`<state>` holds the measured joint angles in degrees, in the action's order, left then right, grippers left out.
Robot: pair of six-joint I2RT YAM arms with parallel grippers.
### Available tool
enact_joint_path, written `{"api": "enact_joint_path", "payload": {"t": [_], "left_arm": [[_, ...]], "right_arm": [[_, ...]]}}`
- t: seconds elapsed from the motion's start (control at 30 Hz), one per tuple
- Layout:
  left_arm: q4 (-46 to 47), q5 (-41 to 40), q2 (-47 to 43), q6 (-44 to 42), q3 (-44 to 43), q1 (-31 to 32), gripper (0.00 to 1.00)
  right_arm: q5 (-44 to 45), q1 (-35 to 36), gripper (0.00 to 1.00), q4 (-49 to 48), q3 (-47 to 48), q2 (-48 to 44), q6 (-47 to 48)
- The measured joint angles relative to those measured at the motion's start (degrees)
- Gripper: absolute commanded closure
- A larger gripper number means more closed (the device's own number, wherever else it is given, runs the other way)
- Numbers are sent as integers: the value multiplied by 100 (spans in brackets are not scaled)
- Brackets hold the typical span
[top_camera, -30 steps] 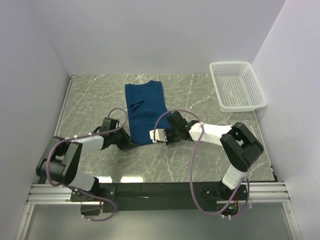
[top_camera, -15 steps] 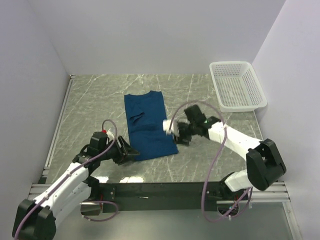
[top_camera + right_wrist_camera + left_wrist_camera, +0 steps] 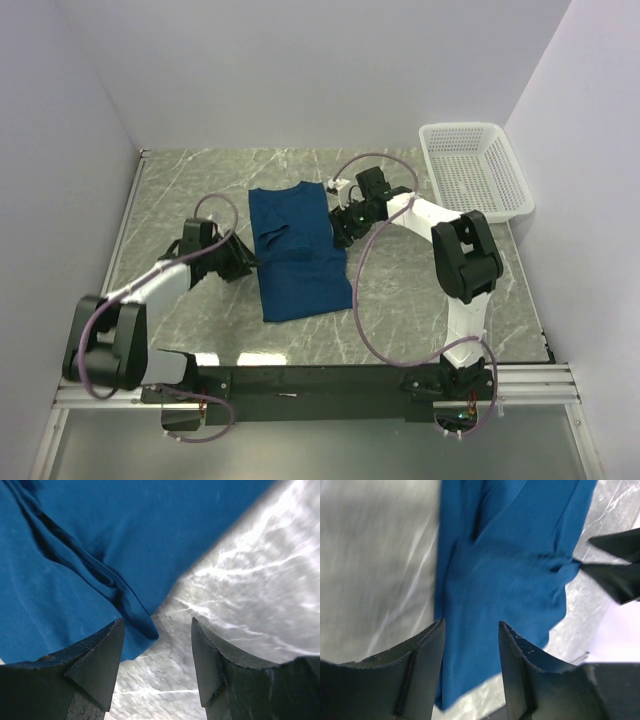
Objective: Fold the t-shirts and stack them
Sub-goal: Fold the tshirt
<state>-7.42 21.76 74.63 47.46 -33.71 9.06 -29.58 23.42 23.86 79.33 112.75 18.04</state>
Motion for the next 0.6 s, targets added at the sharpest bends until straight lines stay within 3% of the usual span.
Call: {"api": "enact_joint_path", "payload": {"t": [0.23, 0.6], "left_arm": [[72, 42, 1016, -748, -966, 0, 53], [-111, 114, 1541, -1141, -1217, 0, 53]], "right_arm": [[-221, -170, 36, 391, 109, 155, -282], [-654, -247, 37, 796, 581, 439, -435]]}}
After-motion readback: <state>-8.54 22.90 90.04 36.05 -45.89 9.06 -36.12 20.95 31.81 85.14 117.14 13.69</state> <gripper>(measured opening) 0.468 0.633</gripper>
